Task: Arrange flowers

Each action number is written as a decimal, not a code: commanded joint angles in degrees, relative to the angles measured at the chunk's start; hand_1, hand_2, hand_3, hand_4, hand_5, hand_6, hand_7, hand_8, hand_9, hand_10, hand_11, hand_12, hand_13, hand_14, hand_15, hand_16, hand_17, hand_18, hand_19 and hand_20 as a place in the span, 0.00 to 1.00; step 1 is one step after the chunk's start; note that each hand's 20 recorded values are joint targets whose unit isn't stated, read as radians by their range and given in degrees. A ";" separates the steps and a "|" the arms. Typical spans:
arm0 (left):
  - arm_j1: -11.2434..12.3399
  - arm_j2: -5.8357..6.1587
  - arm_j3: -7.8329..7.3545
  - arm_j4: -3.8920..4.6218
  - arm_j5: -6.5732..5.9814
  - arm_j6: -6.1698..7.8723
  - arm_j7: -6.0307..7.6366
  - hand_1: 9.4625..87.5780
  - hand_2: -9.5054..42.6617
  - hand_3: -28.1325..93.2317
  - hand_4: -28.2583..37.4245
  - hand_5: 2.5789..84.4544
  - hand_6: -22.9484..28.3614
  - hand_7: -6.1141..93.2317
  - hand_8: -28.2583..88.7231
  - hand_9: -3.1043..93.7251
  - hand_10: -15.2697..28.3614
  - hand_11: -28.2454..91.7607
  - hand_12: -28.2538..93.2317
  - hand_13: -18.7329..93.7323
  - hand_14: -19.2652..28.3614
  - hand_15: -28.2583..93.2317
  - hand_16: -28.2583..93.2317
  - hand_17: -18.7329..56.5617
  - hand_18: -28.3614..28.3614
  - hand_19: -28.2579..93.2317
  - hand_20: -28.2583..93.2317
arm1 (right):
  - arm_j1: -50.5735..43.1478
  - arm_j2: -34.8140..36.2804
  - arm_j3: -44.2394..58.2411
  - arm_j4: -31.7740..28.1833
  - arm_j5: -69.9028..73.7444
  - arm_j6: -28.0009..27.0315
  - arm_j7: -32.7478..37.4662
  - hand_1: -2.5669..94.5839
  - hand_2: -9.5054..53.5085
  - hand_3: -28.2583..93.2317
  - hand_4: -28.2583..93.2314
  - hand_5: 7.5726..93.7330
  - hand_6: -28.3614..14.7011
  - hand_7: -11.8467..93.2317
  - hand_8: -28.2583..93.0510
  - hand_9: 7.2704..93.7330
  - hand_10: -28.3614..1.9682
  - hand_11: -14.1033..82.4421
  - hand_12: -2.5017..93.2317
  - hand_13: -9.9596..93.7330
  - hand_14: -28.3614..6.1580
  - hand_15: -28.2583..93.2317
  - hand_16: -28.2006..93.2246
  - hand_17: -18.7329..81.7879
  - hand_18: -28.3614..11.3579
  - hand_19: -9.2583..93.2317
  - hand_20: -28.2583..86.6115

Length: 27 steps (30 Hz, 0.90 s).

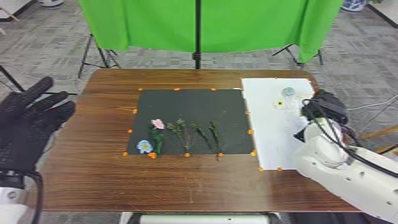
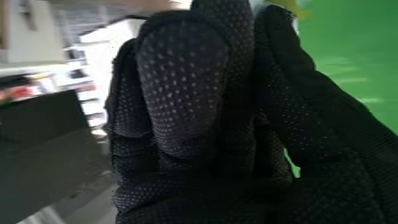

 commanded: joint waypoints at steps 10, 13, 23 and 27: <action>-0.54 -0.31 0.29 0.82 -0.53 1.39 -0.73 0.14 0.34 0.87 0.01 0.41 0.65 0.21 0.16 0.38 0.85 0.49 0.33 0.40 1.00 0.73 0.13 0.17 0.98 0.78 0.36 | 22.79 -23.10 -19.68 -0.17 2.90 -1.33 -14.84 0.61 0.00 0.80 0.00 0.91 0.68 0.28 0.28 1.00 0.71 0.33 0.30 0.98 0.76 0.66 0.40 0.61 0.29 1.00 0.24; -0.54 0.00 0.14 0.71 -0.61 1.17 -0.65 0.14 0.34 0.87 0.01 0.41 0.65 0.21 0.16 0.38 0.85 0.49 0.33 0.40 1.00 0.73 0.13 0.17 0.98 0.78 0.36 | 24.42 -26.69 -23.19 1.46 3.61 -2.57 -16.72 0.60 0.00 0.81 0.00 0.91 0.69 0.28 0.28 1.00 0.72 0.33 0.30 0.98 0.76 0.67 0.41 0.61 0.29 1.00 0.25; -3.55 1.96 1.00 1.85 -0.64 0.25 -1.10 0.15 0.34 0.87 0.01 0.41 0.65 0.21 0.16 0.39 0.85 0.49 0.33 0.40 1.00 0.73 0.13 0.18 0.98 0.78 0.36 | 28.18 -33.52 -31.62 6.80 6.77 -3.52 -17.53 0.60 0.00 0.81 0.00 0.91 0.70 0.29 0.28 1.00 0.72 0.35 0.30 0.96 0.76 0.68 0.41 0.60 0.29 1.00 0.25; -2.86 2.03 0.66 1.80 -0.80 0.34 -0.51 0.15 0.34 0.87 0.01 0.41 0.65 0.21 0.16 0.39 0.85 0.49 0.33 0.40 1.00 0.73 0.13 0.18 0.98 0.78 0.36 | 29.42 -34.90 -34.54 7.73 6.87 -4.11 -17.29 0.59 0.00 0.81 0.00 0.91 0.70 0.29 0.28 1.00 0.72 0.35 0.30 0.96 0.75 0.69 0.41 0.59 0.29 1.00 0.25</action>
